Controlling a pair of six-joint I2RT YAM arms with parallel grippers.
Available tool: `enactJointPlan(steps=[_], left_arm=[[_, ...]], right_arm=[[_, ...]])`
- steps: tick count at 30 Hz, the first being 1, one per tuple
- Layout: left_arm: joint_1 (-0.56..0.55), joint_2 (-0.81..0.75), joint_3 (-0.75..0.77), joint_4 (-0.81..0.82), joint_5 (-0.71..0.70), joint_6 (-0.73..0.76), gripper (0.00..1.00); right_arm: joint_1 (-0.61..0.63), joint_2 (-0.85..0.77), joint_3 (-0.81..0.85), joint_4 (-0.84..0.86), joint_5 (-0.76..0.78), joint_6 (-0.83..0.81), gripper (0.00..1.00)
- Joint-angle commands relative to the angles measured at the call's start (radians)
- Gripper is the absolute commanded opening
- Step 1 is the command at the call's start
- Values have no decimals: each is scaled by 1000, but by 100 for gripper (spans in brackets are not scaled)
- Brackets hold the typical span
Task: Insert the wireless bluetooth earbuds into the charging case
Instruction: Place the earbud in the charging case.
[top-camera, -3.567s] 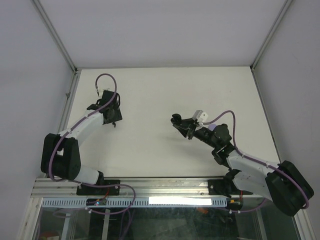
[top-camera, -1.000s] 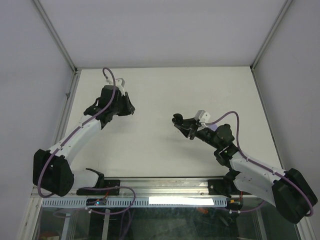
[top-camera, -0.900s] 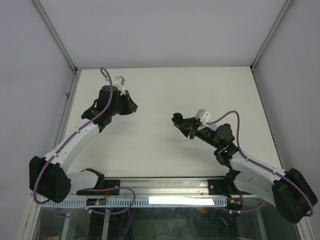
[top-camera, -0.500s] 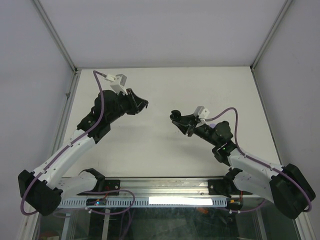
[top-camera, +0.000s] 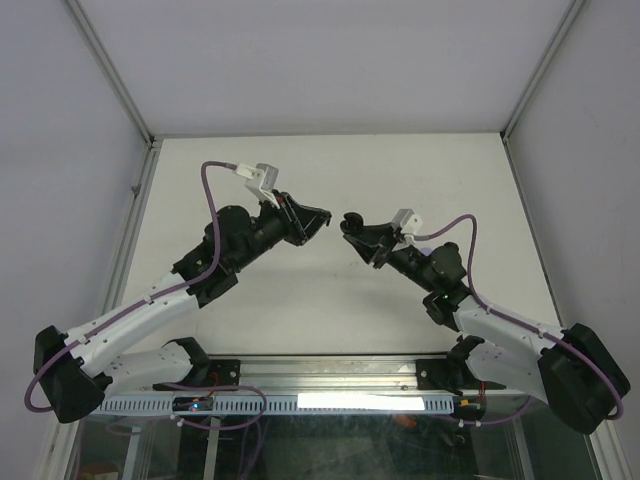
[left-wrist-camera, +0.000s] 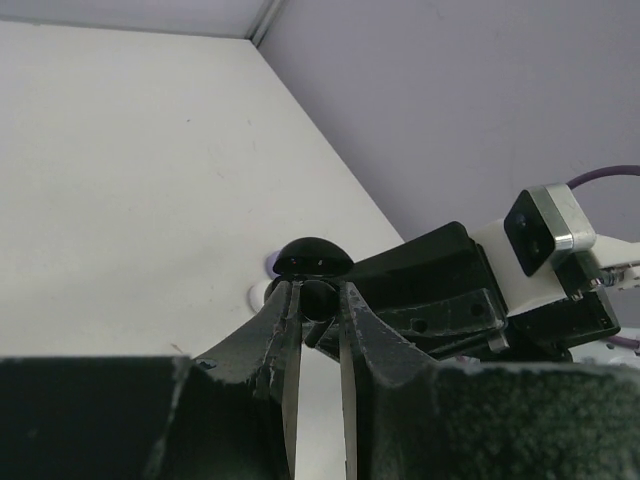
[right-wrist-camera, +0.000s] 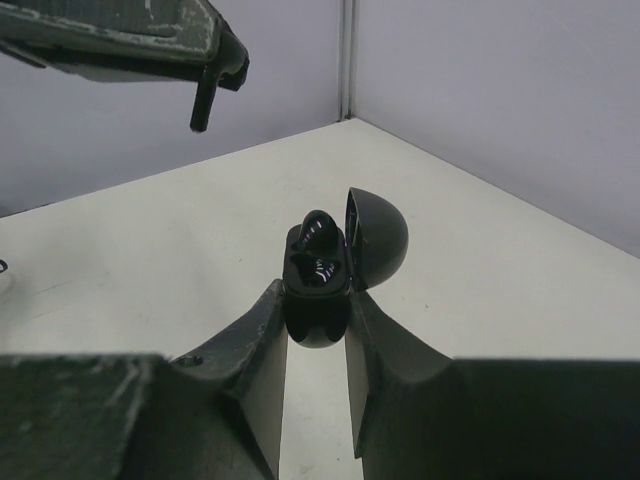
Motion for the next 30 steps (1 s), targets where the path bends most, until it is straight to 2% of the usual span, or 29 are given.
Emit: enactJointPlan(steps=[1, 10, 16, 30], left_arm=[[-62, 0, -26, 191, -87, 27, 6], [-180, 79, -58, 360, -234, 102, 6], [-206, 136, -62, 444, -267, 148, 6], [-231, 195, -66, 484, -326, 229, 5]], right_arm=[[7, -2, 25, 125, 44, 29, 0], [6, 19, 21, 184, 24, 66, 0], [7, 27, 25, 190, 18, 72, 0], [7, 29, 31, 196, 21, 72, 0]])
